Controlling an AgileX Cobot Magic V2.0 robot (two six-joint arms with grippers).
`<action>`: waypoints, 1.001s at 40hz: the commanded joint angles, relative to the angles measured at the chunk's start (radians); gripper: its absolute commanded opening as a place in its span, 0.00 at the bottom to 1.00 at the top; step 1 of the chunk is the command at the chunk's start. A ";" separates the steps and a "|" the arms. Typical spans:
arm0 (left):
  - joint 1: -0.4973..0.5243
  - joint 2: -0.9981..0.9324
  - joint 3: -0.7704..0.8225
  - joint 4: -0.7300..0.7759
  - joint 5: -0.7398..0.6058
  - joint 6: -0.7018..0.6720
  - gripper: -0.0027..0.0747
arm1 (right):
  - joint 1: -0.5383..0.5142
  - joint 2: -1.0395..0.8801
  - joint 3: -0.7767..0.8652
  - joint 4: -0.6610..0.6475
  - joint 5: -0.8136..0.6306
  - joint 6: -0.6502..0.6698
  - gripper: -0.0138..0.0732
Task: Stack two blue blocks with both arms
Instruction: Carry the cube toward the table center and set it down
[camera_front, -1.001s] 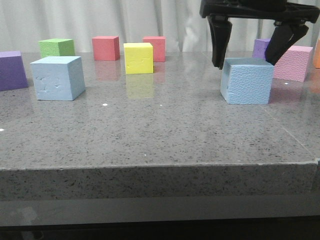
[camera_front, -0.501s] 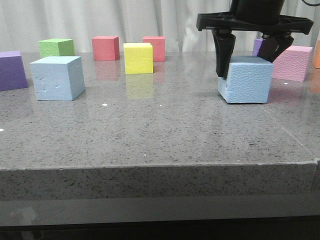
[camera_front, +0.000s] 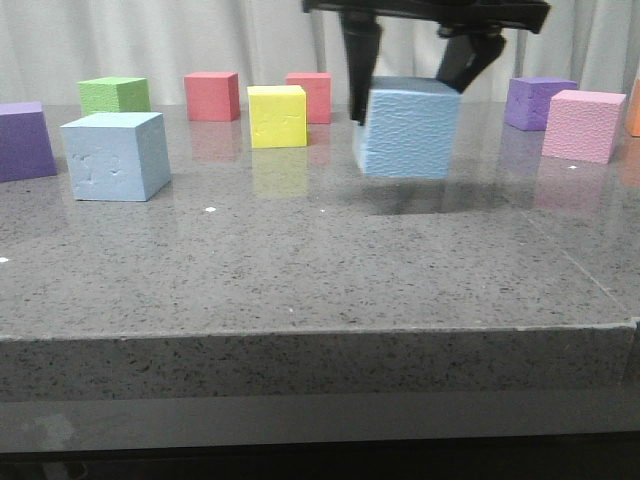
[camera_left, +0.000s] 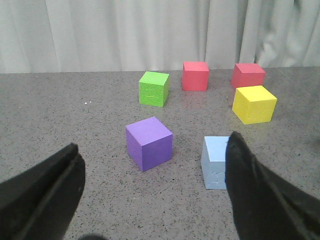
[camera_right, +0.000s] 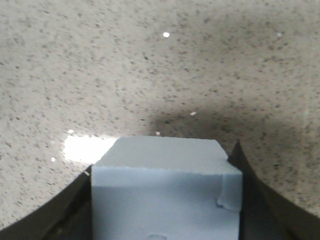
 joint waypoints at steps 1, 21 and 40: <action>0.002 0.011 -0.033 -0.001 -0.086 -0.008 0.77 | 0.037 -0.031 -0.031 -0.092 -0.054 0.100 0.67; 0.002 0.011 -0.033 -0.001 -0.086 -0.008 0.77 | 0.094 0.020 -0.031 -0.140 -0.121 0.150 0.67; 0.002 0.011 -0.033 -0.001 -0.086 -0.008 0.77 | 0.094 0.027 -0.031 -0.148 -0.137 0.150 0.91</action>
